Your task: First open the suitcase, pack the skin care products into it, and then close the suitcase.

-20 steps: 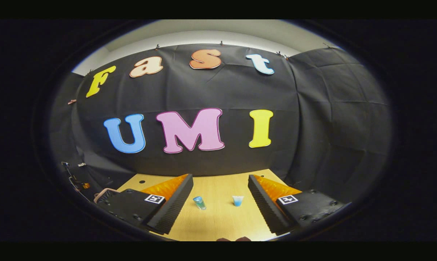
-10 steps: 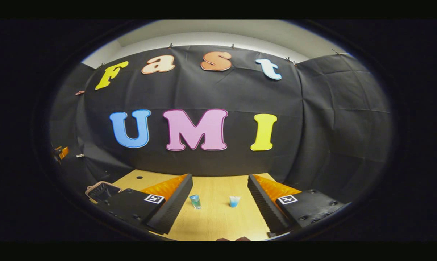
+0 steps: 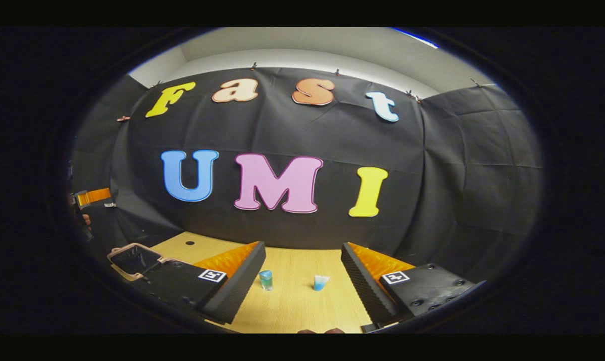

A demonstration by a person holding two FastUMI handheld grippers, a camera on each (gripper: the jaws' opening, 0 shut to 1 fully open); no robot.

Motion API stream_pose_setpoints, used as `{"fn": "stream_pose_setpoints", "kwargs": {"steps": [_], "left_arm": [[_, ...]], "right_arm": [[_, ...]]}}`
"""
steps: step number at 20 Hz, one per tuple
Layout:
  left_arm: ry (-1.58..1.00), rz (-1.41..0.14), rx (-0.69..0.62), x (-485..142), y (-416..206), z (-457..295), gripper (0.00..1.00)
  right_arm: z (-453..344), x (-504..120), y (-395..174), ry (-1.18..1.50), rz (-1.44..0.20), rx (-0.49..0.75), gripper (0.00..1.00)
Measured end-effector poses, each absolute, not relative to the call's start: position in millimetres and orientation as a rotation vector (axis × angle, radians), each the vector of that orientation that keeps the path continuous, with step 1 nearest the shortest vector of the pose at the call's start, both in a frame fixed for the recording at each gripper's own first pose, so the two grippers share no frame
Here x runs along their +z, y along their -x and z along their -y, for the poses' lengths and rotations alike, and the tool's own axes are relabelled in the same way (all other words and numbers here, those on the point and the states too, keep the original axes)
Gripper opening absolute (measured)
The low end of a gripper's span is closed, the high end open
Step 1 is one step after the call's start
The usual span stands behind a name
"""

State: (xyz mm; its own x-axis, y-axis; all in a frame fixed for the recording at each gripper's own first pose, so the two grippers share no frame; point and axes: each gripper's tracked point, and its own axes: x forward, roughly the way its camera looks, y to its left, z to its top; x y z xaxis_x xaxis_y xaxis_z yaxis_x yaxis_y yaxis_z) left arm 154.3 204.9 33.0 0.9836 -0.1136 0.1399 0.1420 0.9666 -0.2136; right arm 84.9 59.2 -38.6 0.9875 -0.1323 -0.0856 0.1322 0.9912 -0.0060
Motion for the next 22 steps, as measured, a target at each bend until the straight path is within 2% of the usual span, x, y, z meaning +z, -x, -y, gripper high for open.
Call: {"fn": "stream_pose_setpoints", "kwargs": {"steps": [5,7,11,12,17,22], "left_arm": [[0.147,0.131,-0.112,29,-159,-172,0.96],[0.132,0.138,-0.124,25,-160,-150,0.96],[0.117,0.264,-0.085,44,-157,-129,0.96],[0.107,0.273,-0.088,43,-158,-119,0.96],[0.091,0.185,-0.185,8,-172,-60,0.96],[0.075,0.109,-0.211,-40,-193,2,0.96]], "right_arm": [[-65,-43,-94,0.002,-0.064,-0.086,0.98],[-66,-42,-98,0.012,-0.046,-0.068,0.96],[-58,-49,-111,0.036,-0.026,-0.06,0.98],[-53,-50,-114,0.046,-0.016,-0.068,0.95],[-35,-76,-134,0.034,-0.027,-0.077,0.95],[-25,-96,-156,0.019,-0.019,-0.052,0.97]]}}
